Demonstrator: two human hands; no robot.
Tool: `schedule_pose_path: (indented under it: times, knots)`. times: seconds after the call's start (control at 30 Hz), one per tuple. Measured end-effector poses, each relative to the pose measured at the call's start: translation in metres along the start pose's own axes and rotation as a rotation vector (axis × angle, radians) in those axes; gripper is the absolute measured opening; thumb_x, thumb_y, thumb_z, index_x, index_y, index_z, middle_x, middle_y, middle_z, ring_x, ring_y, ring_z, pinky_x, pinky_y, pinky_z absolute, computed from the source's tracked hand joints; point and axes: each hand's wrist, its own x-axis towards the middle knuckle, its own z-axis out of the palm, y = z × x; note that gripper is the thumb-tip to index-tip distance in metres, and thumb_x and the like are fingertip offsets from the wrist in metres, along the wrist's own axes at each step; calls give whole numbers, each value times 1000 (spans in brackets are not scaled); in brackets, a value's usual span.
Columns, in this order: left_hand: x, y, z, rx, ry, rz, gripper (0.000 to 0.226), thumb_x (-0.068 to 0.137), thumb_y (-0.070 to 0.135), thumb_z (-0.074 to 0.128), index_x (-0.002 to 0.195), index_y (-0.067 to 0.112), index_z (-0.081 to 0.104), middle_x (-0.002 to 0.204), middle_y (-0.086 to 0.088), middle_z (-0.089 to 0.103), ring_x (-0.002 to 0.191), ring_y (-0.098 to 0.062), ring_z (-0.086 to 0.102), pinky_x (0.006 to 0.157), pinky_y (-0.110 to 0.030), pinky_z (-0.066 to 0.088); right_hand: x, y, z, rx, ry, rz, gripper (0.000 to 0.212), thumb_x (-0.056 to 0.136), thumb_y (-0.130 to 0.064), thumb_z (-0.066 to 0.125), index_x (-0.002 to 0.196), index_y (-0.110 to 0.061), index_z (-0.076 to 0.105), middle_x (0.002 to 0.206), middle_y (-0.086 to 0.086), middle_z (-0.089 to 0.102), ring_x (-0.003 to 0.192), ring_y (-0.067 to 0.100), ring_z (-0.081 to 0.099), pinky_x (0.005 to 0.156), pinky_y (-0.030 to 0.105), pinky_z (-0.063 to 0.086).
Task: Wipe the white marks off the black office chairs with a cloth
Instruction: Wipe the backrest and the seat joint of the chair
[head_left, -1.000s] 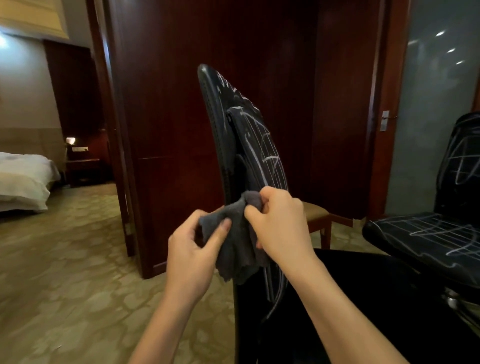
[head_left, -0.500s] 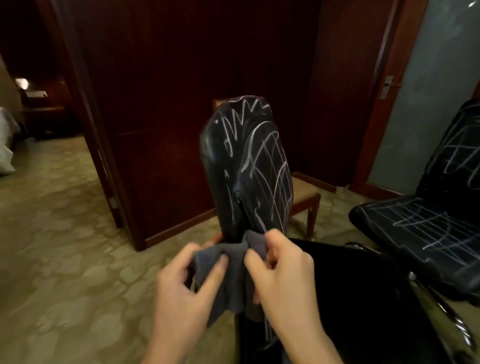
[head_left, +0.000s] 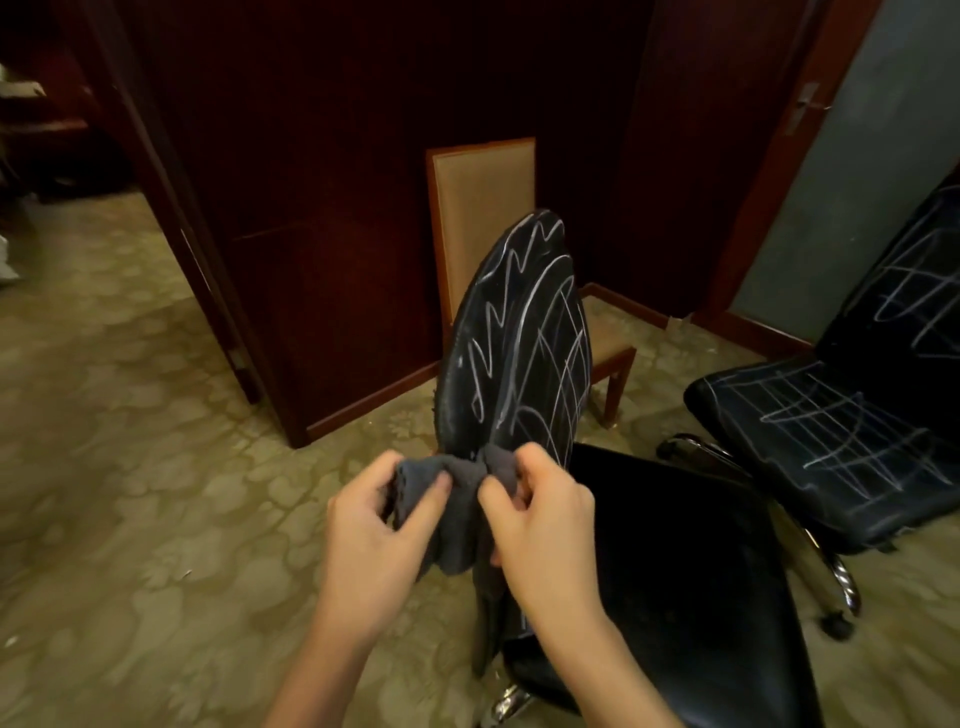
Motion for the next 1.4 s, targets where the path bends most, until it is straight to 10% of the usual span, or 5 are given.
schedule_pose_path:
  times: [0.6, 1.0, 1.4]
  knots:
    - [64, 33, -16, 43, -58, 2, 12, 93, 38, 60, 85, 30, 64, 74, 9, 66, 66, -8, 63, 57, -20, 48, 48, -62, -6, 90, -28, 152, 22, 89, -16, 67, 69, -17, 56, 56, -9, 54, 51, 1, 50, 50, 18, 41]
    - [38, 46, -32, -22, -218, -128, 13, 79, 40, 65, 73, 30, 60, 66, 4, 63, 62, -6, 60, 56, -22, 47, 8, -50, -10, 38, 0, 207, 13, 95, -23, 62, 82, -22, 59, 69, 5, 61, 62, 17, 60, 62, 44, 51]
    - [27, 62, -8, 48, -68, -114, 4, 94, 23, 68, 92, 25, 69, 85, 10, 73, 82, -4, 70, 72, -21, 54, 19, -51, -34, -115, -70, 189, 12, 97, -36, 56, 91, -25, 58, 83, -6, 64, 80, 11, 63, 74, 36, 54]
